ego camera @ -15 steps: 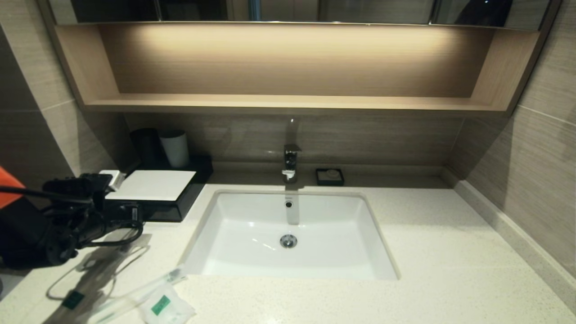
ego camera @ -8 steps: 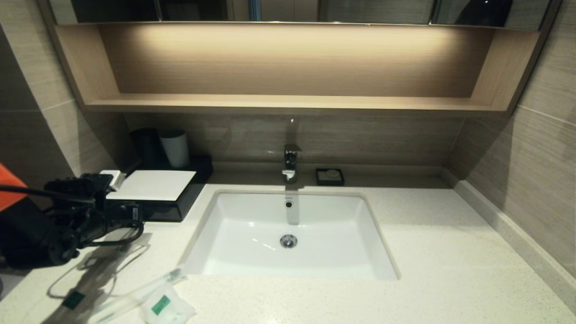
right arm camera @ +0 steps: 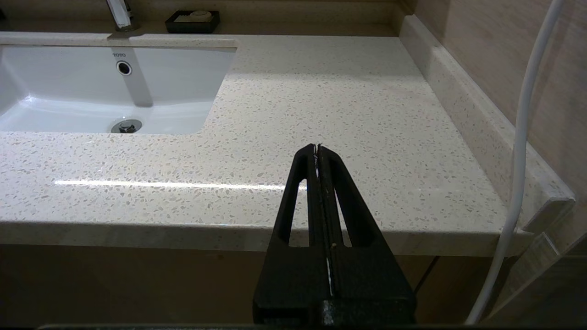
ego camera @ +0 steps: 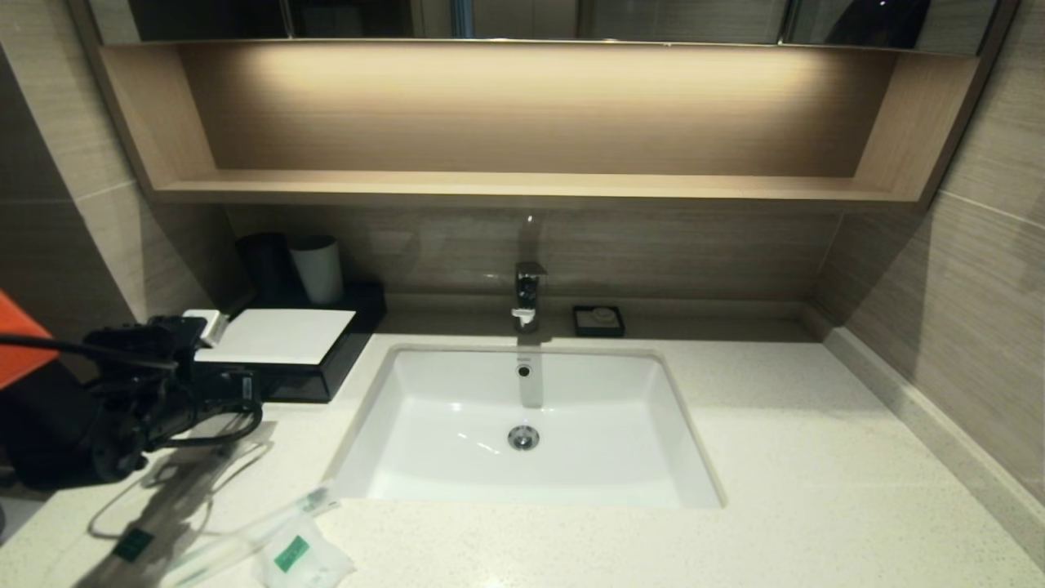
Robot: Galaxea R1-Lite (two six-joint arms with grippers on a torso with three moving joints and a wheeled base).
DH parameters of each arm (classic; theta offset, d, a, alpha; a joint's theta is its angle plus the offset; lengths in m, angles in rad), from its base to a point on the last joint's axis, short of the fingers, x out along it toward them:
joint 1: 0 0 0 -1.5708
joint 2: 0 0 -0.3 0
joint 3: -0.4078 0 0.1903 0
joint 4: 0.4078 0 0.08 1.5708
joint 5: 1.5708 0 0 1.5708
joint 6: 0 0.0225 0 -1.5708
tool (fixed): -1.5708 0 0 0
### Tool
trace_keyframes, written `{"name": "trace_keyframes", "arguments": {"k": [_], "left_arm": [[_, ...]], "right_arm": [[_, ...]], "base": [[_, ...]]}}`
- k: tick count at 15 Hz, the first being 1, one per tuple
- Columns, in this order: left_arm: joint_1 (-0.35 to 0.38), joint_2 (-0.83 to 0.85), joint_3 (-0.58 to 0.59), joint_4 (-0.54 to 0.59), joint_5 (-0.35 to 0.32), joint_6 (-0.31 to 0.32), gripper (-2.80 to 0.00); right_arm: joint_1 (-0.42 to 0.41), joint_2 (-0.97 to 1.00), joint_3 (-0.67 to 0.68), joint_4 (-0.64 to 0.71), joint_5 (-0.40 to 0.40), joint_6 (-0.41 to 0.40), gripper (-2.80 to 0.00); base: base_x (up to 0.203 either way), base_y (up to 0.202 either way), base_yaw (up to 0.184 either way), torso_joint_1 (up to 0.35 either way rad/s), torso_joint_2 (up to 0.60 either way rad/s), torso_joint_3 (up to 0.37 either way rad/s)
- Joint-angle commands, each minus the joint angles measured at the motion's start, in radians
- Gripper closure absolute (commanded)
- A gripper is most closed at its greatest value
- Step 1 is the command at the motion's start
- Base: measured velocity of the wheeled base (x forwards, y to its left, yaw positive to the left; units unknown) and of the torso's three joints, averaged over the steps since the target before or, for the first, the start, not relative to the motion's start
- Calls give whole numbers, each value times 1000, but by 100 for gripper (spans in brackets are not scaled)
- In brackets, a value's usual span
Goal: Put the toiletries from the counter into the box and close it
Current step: Open the drawer
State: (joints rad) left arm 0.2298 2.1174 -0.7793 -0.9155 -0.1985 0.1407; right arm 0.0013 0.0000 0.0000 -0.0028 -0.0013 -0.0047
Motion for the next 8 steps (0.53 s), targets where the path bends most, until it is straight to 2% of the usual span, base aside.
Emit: {"name": "trace_keyframes", "arguments": {"k": [1, 8], "left_arm": [[0, 6, 0, -3, -1, 1, 0], [0, 0, 0, 7, 0, 0, 0]], "right_arm": [[0, -2, 2, 0, 0, 0, 0], [0, -2, 2, 0, 0, 0, 0]], "base": [[0, 0, 0, 0, 0, 0], [0, 0, 0, 0, 0, 0]]}}
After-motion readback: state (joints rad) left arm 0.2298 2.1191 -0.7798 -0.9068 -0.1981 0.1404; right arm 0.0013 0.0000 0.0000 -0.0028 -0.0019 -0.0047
